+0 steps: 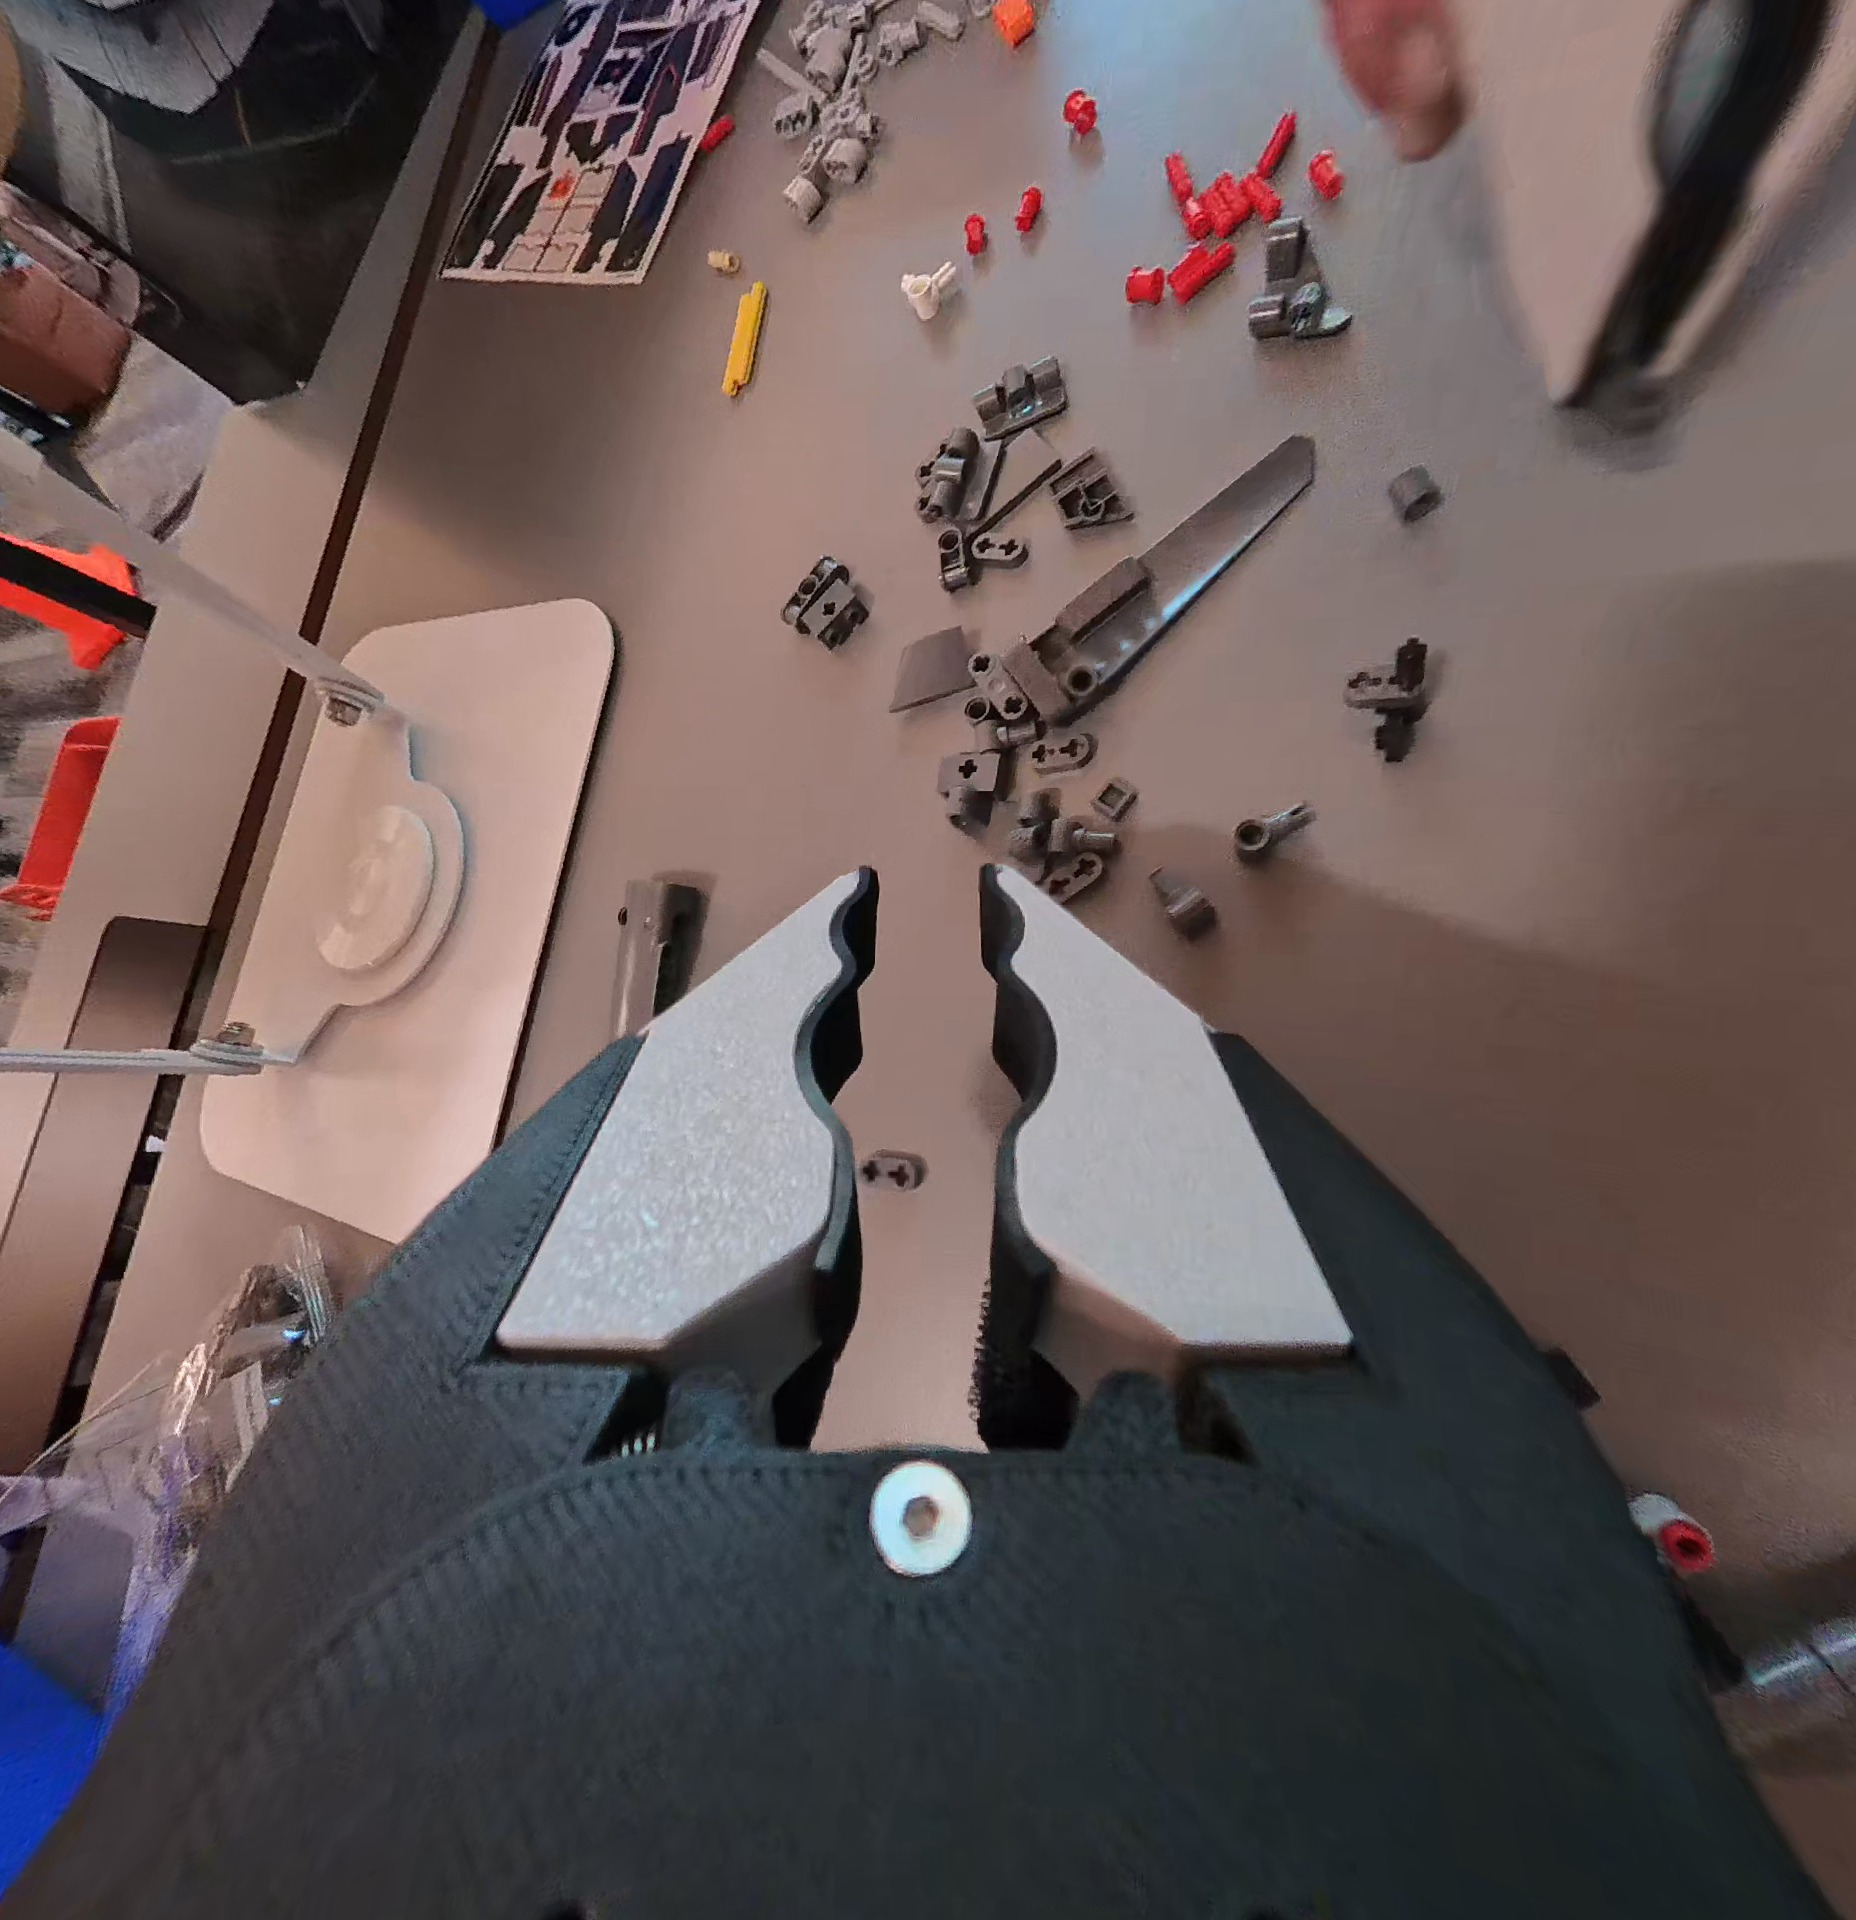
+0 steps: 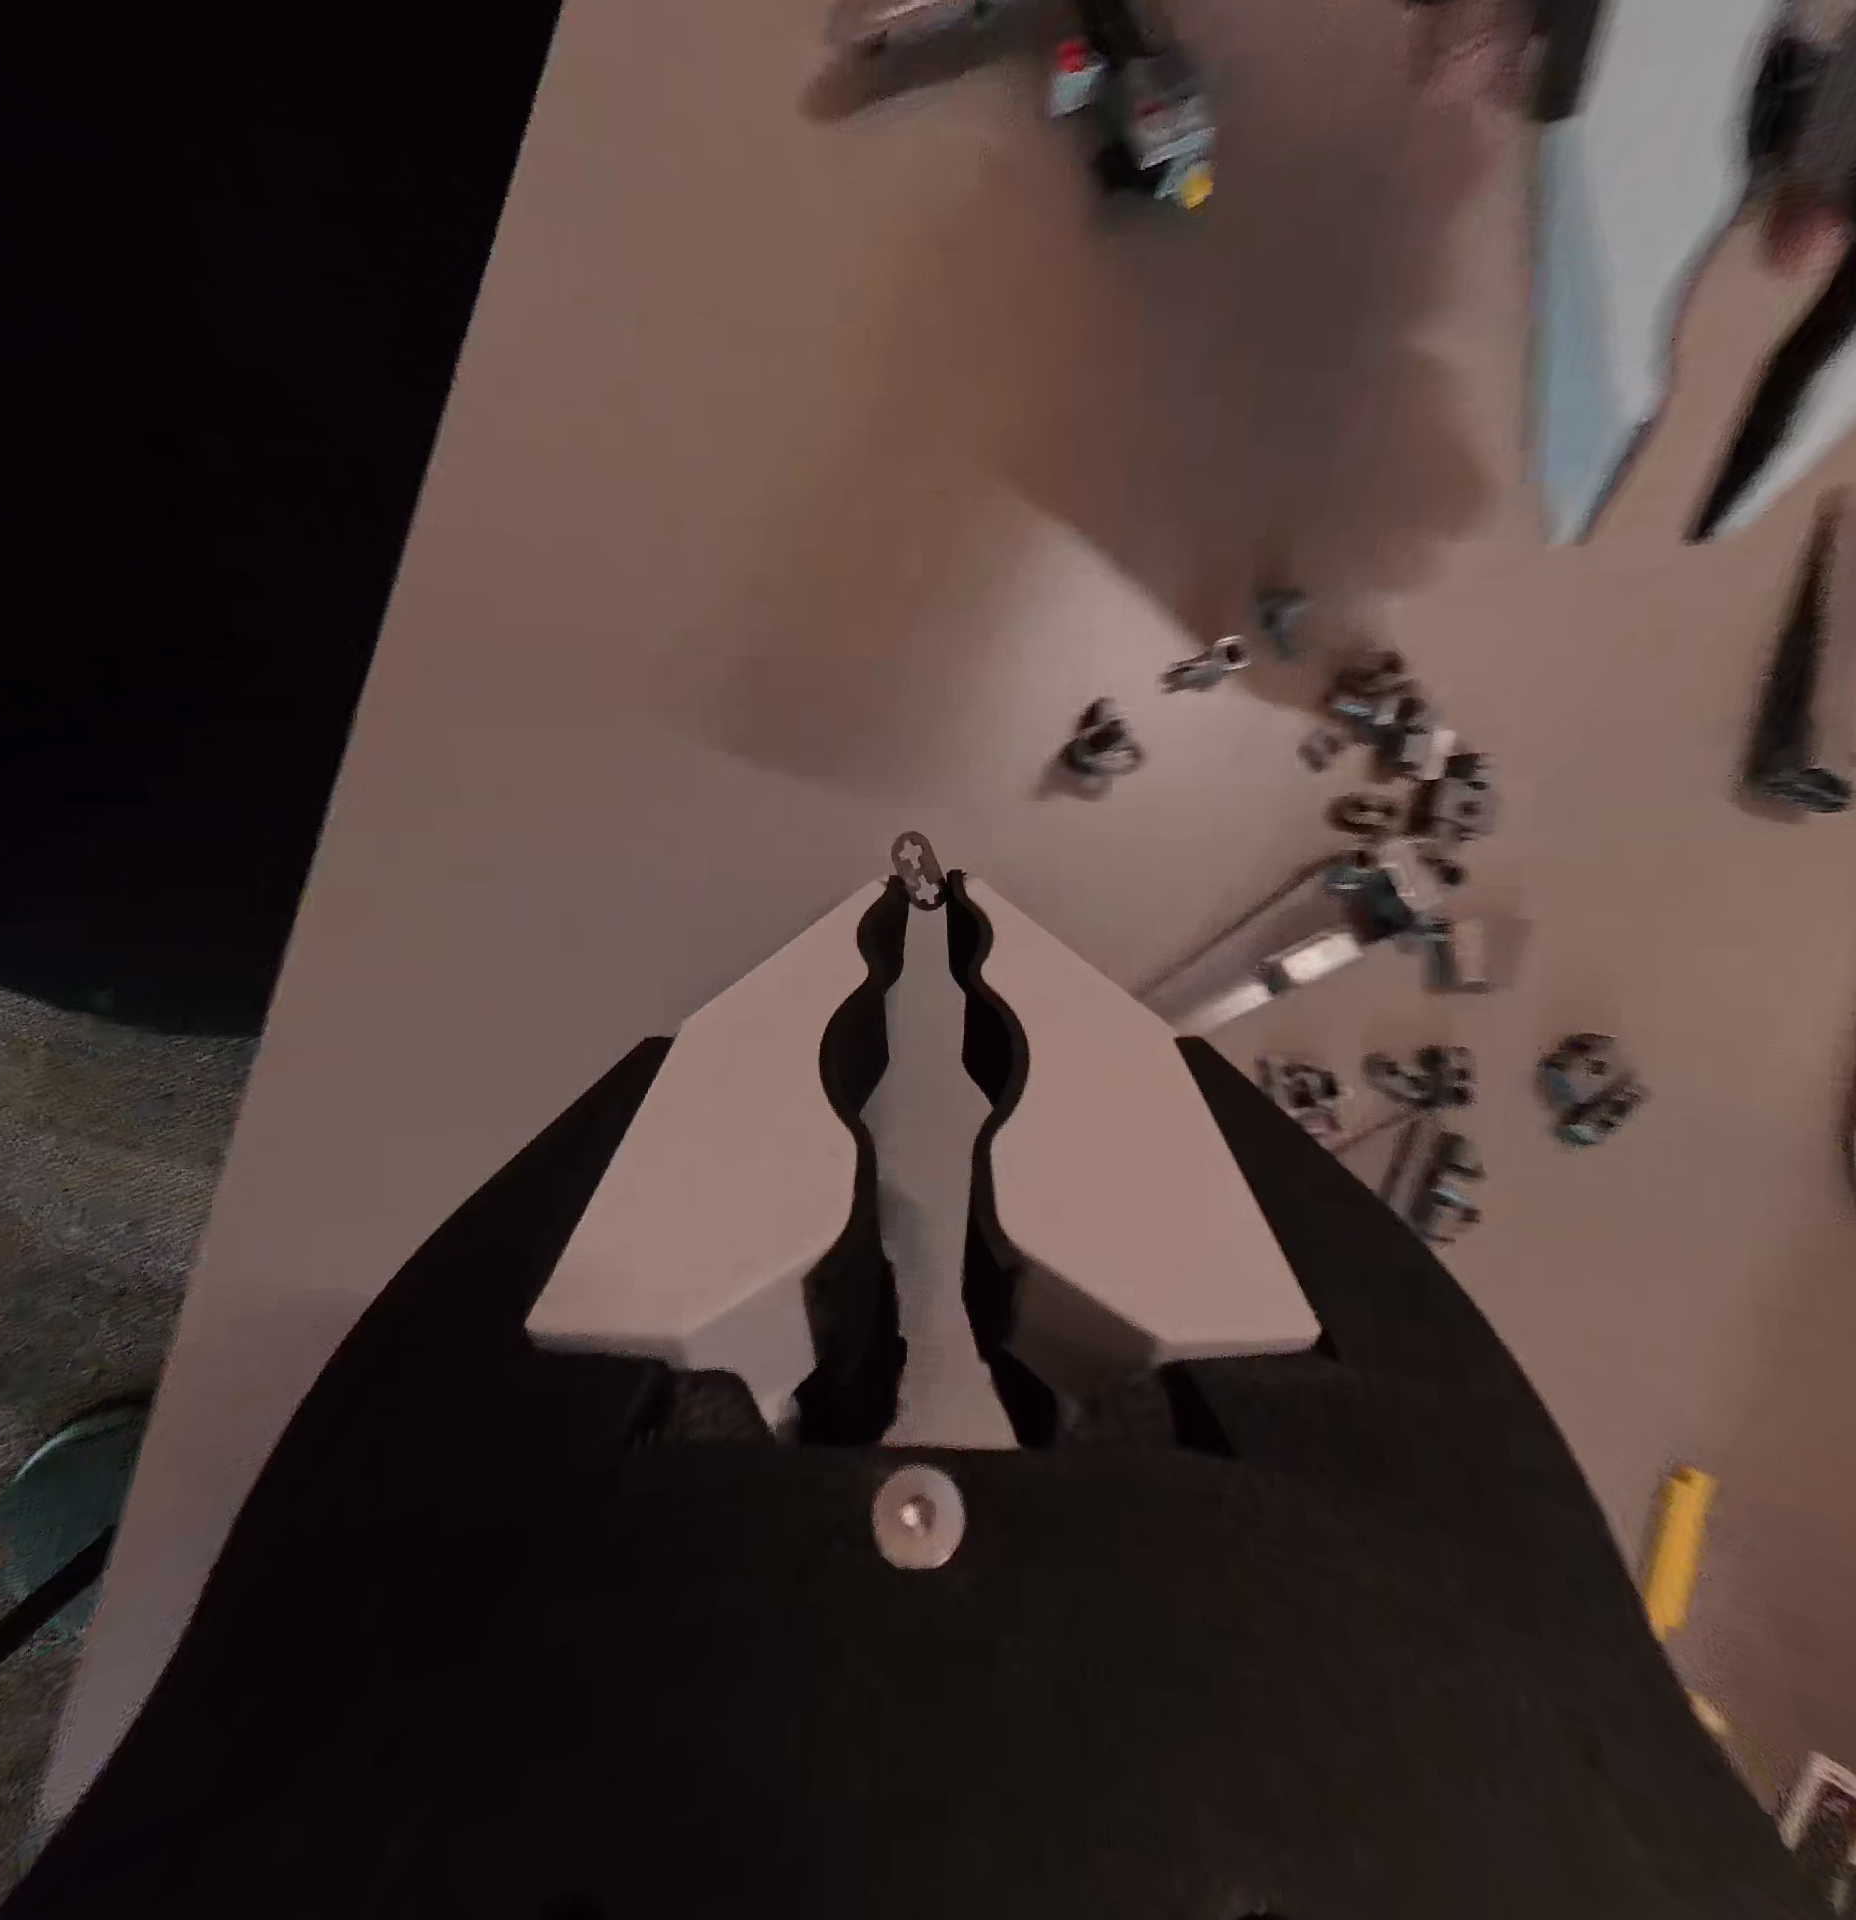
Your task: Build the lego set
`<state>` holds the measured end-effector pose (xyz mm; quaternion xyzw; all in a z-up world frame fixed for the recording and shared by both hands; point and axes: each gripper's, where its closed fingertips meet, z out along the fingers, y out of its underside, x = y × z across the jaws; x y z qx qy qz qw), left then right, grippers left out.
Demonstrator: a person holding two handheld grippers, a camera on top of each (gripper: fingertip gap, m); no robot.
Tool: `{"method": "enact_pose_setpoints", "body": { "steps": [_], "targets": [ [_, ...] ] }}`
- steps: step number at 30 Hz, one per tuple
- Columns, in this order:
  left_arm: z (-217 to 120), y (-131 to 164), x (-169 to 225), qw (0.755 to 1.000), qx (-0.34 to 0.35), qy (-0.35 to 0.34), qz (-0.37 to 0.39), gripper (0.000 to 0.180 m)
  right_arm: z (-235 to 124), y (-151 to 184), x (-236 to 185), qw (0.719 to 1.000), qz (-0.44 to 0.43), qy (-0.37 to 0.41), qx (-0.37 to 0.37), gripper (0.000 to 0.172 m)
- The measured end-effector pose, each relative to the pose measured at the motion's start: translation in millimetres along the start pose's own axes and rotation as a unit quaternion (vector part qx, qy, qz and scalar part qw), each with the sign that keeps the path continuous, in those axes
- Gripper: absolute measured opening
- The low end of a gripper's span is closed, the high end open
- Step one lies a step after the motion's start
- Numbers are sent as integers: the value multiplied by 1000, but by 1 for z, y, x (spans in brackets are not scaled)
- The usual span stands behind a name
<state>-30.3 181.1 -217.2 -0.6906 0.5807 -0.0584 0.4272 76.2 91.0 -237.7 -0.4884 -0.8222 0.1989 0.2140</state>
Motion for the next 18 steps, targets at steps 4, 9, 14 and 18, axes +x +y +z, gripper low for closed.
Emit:
{"method": "enact_pose_setpoints", "body": {
  "steps": [4,9,14,18],
  "targets": [
    [2,3,-5,1000,-9,-13,2,16,17,16,-19,999,4,-14,-40,6],
    [4,4,-5,1000,-12,-15,0,16,13,18,-12,997,27,25,-61,24],
    [2,4,-9,1000,-13,-26,1,16,1,18,-14,982,152,92,-64,25],
    [1,4,-9,999,-13,-29,4,16,6,12,-21,957,266,116,-9,26]
  ]
}}
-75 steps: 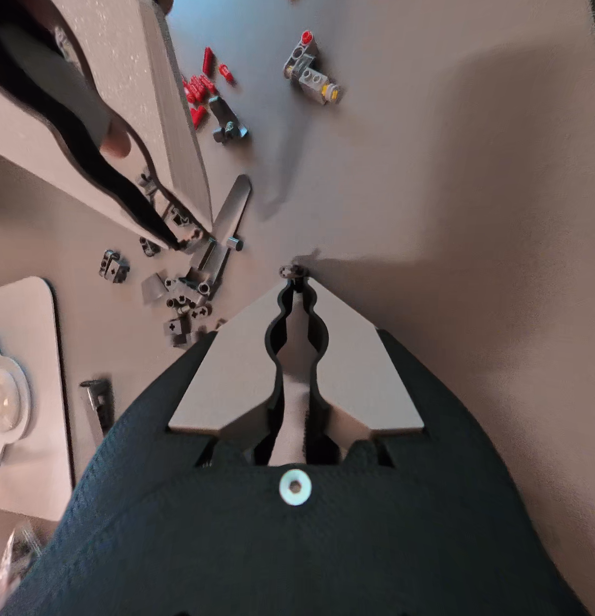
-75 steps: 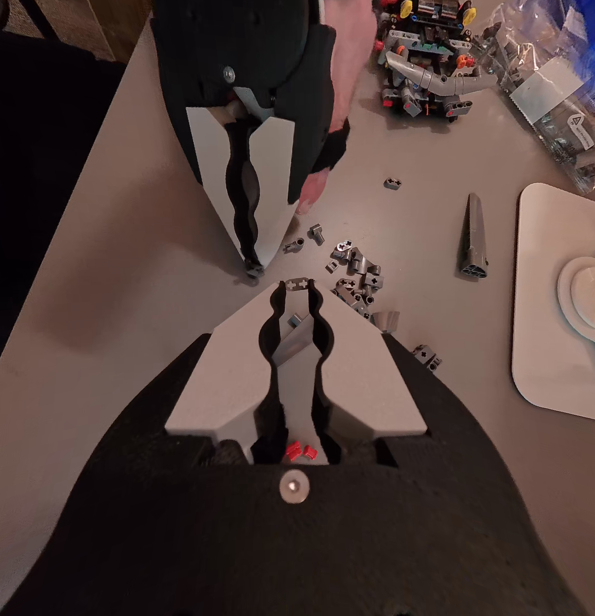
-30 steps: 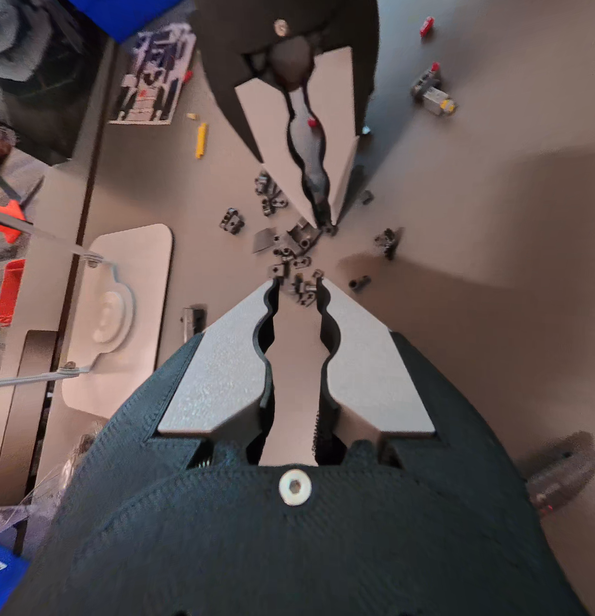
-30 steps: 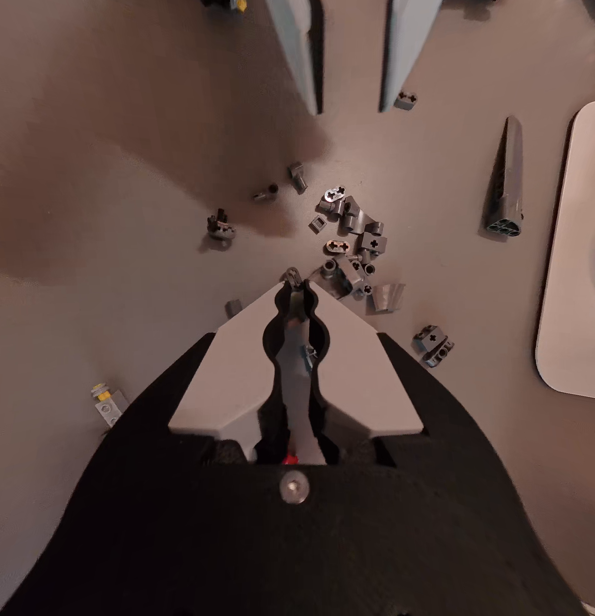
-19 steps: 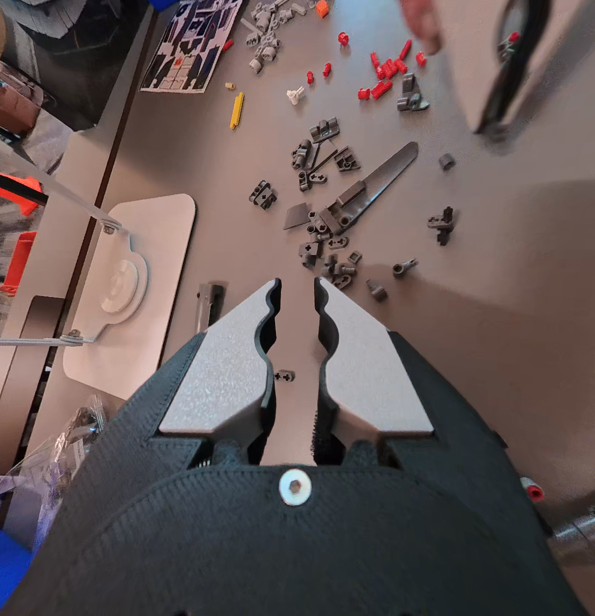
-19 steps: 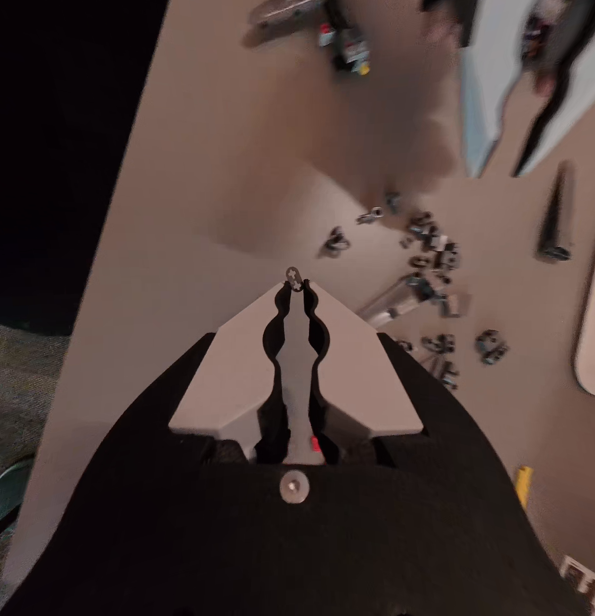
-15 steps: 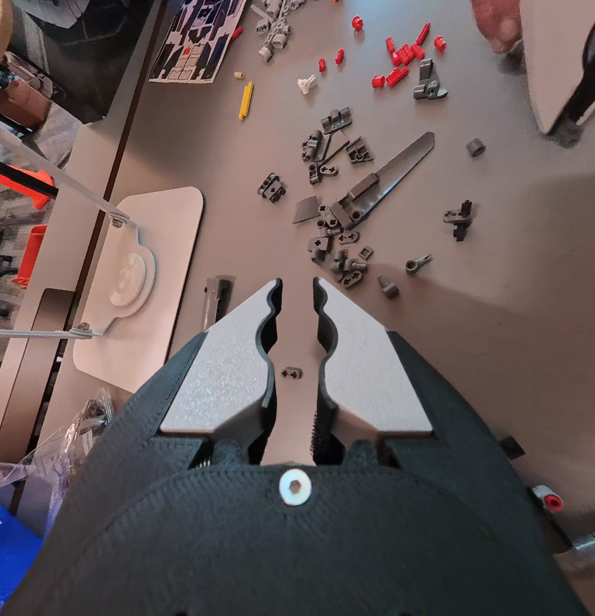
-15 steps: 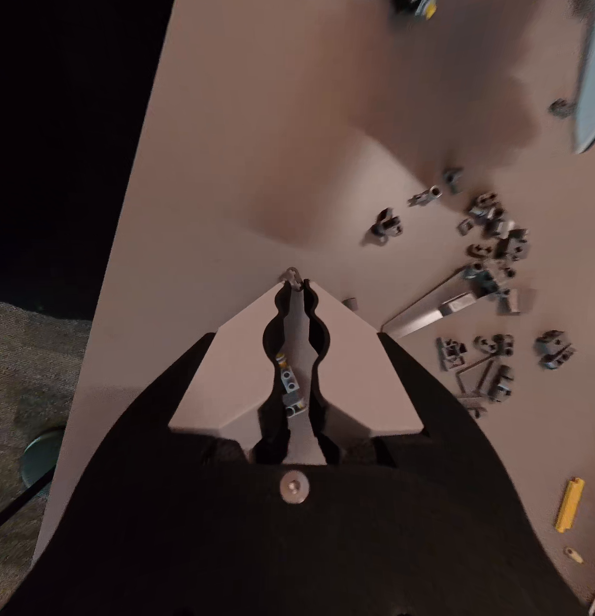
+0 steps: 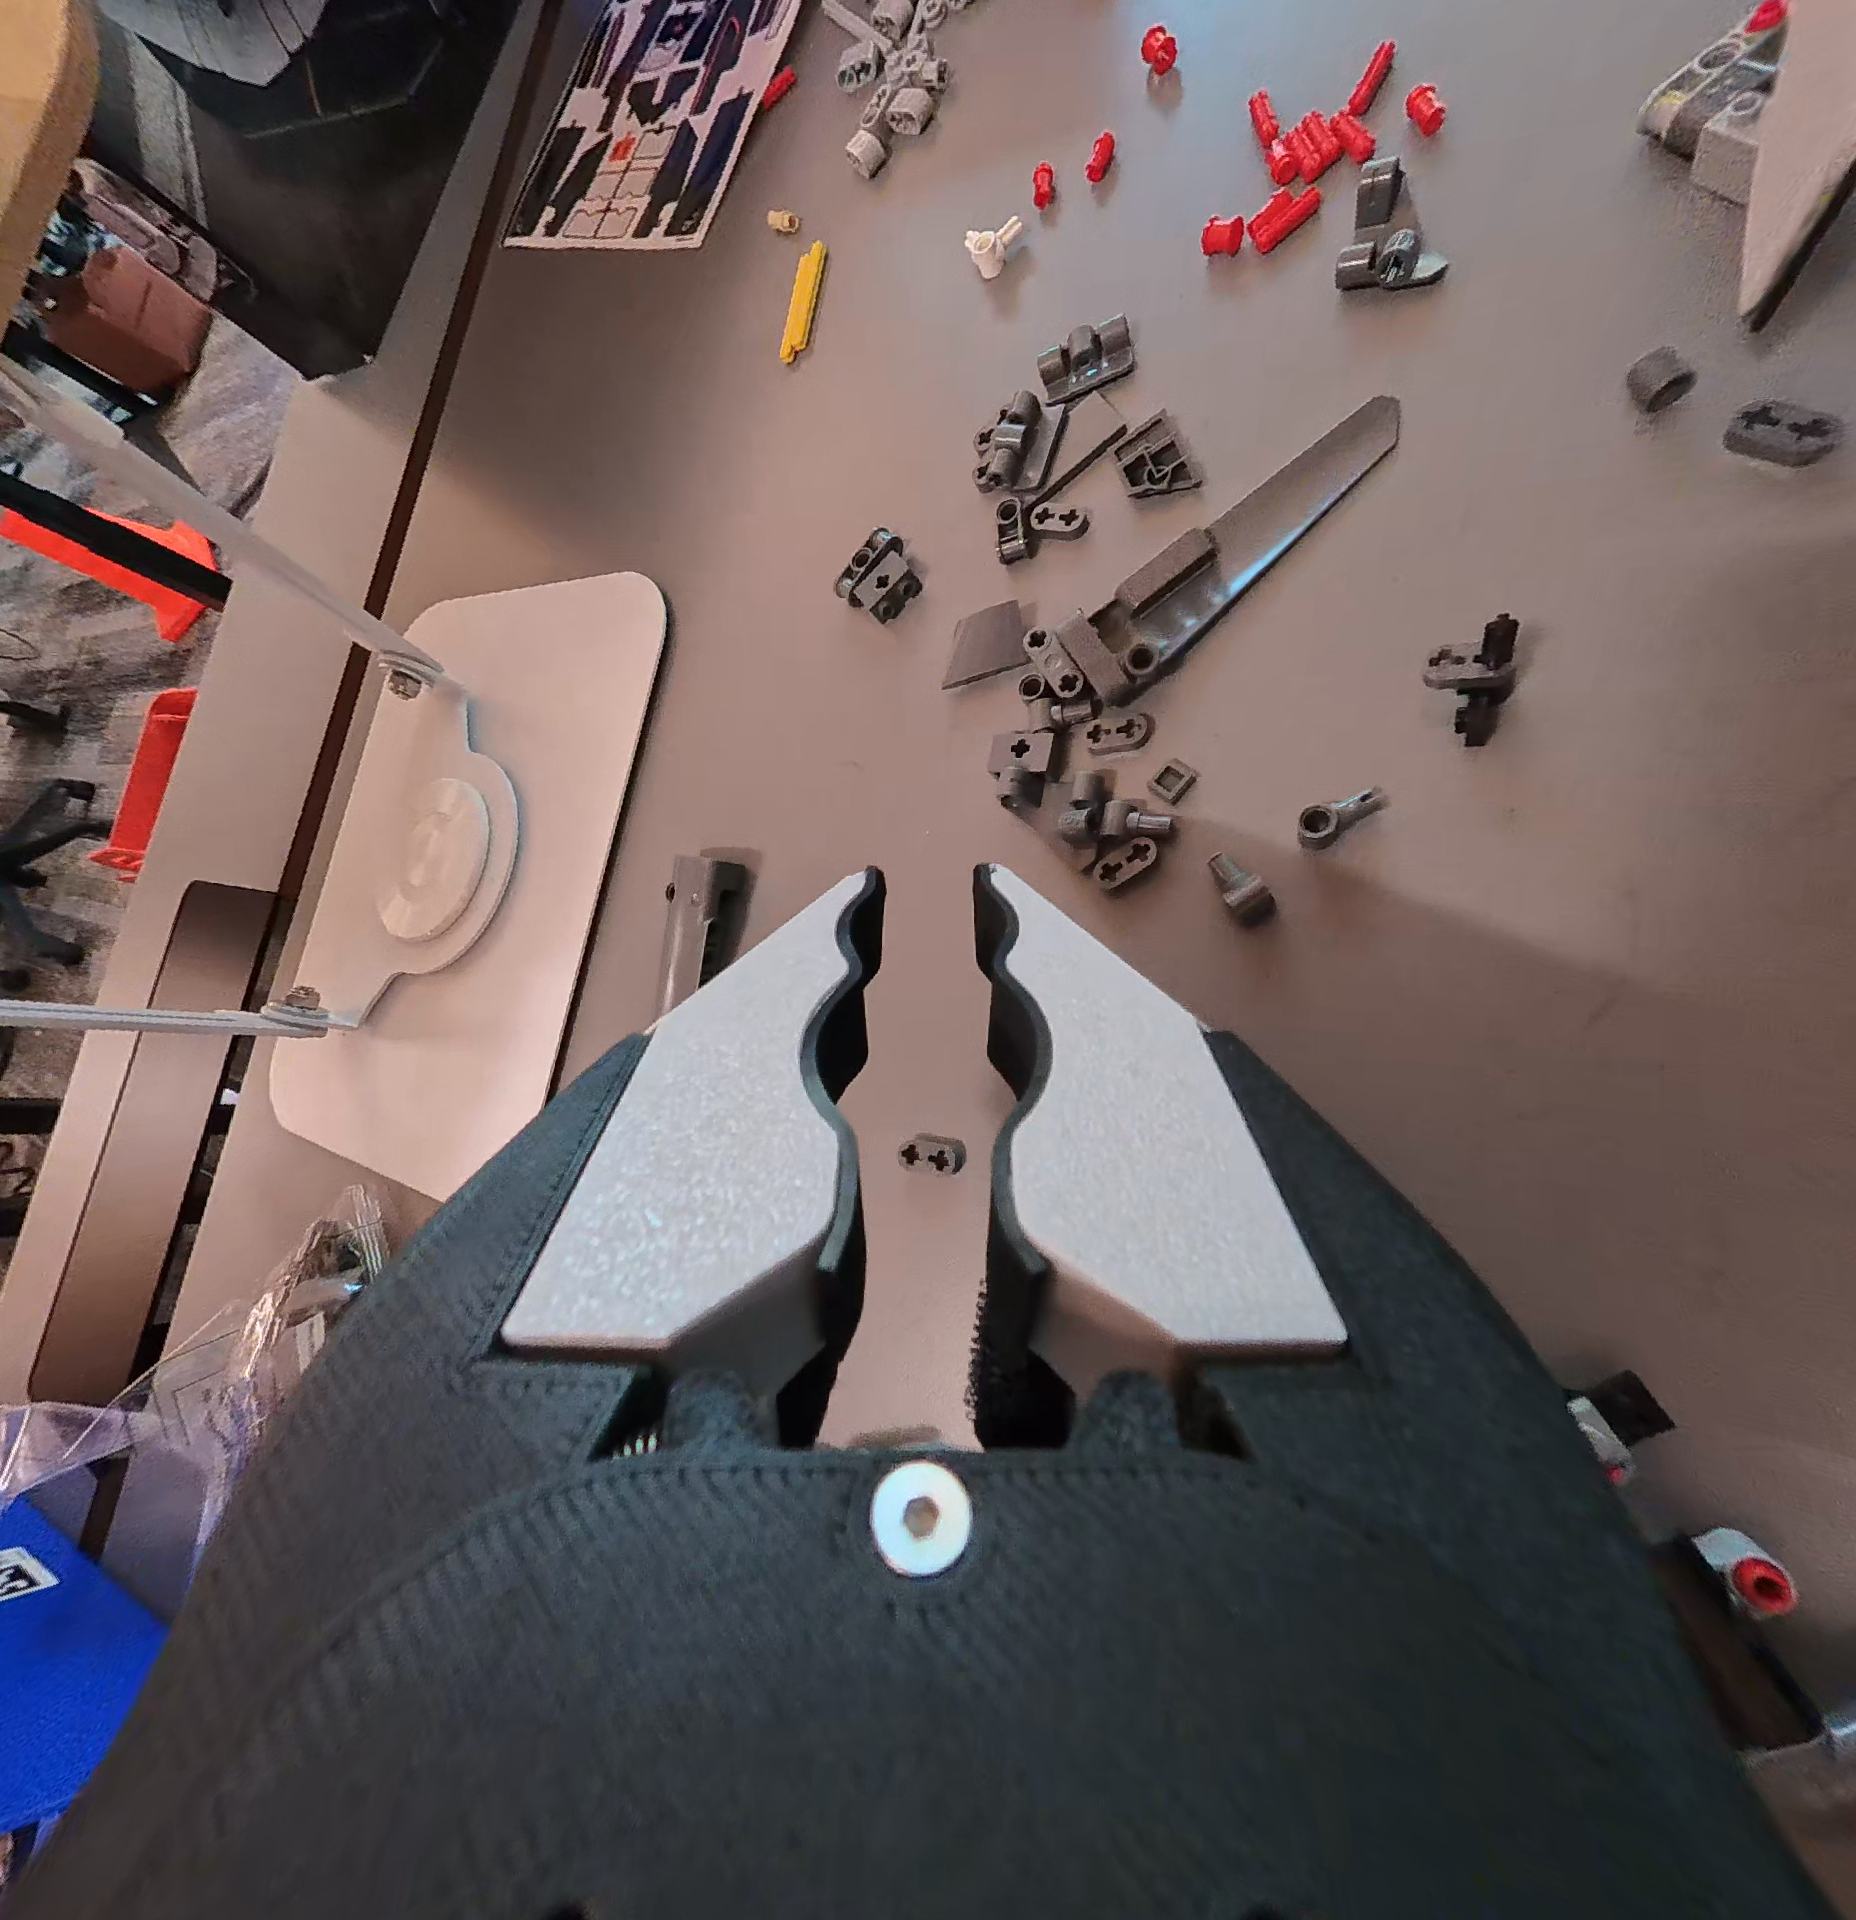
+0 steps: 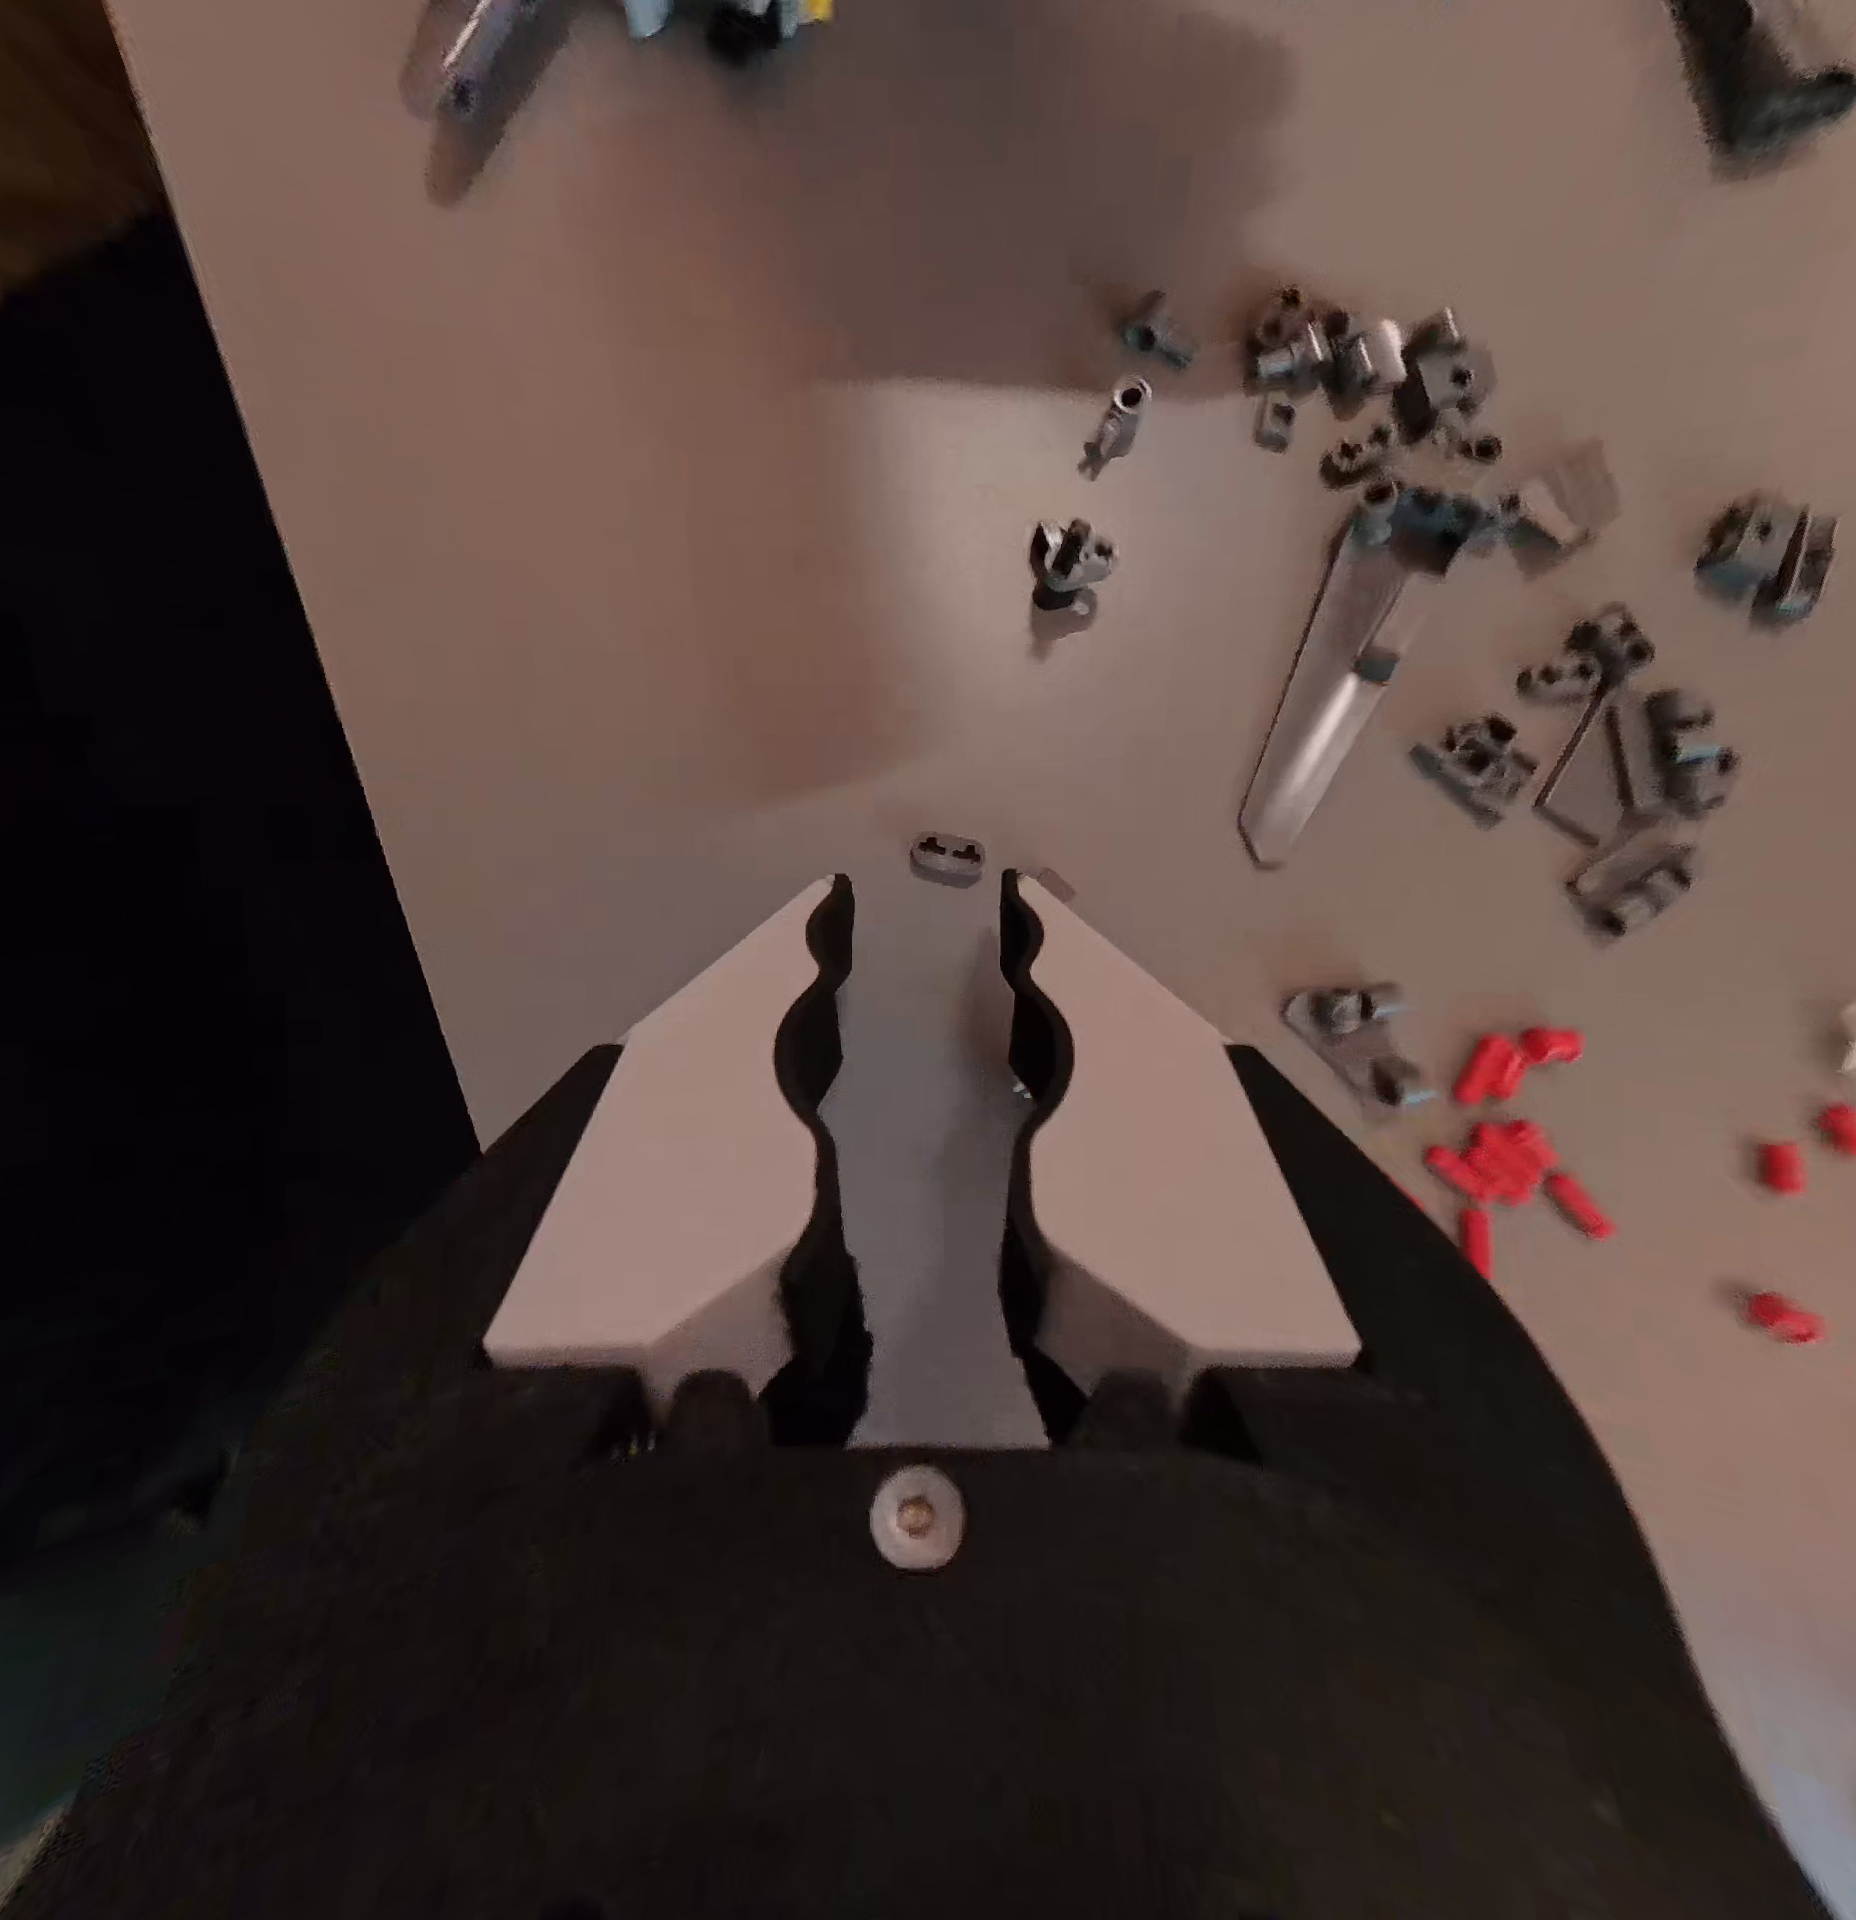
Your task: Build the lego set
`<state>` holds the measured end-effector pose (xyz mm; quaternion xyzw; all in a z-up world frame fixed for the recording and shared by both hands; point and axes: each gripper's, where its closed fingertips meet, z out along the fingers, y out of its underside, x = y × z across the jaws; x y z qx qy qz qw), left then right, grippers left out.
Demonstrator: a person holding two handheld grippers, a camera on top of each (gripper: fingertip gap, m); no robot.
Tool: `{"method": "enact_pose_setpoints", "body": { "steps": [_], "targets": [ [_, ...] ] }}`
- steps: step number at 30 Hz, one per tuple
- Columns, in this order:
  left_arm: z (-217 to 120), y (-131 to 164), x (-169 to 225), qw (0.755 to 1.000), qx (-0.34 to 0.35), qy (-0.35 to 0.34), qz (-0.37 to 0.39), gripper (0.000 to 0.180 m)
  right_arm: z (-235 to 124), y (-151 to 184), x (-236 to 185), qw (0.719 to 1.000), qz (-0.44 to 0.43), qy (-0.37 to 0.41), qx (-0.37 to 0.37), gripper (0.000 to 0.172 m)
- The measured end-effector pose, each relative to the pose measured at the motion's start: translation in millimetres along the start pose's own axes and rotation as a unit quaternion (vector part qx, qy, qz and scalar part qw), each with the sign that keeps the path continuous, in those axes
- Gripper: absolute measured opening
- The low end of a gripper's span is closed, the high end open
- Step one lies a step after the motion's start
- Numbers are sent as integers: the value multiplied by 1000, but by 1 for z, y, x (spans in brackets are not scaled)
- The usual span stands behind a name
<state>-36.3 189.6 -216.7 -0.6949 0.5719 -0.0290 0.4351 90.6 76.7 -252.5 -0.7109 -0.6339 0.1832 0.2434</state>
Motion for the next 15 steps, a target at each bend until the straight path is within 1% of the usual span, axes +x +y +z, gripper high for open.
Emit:
{"method": "enact_pose_setpoints", "body": {
  "steps": [2,5,10,15],
  "targets": [
    [-1,0,1,1000,0,0,2,15,5,3,2,999,44,21,9,25],
    [-4,-2,3,1000,6,-1,2,15,11,5,-1,997,70,23,14,25],
    [-5,-2,6,1000,9,2,1,15,11,5,10,997,70,38,13,26],
    [-7,-5,8,1000,14,2,8,15,-3,3,14,997,52,53,24,26]
  ]
}}
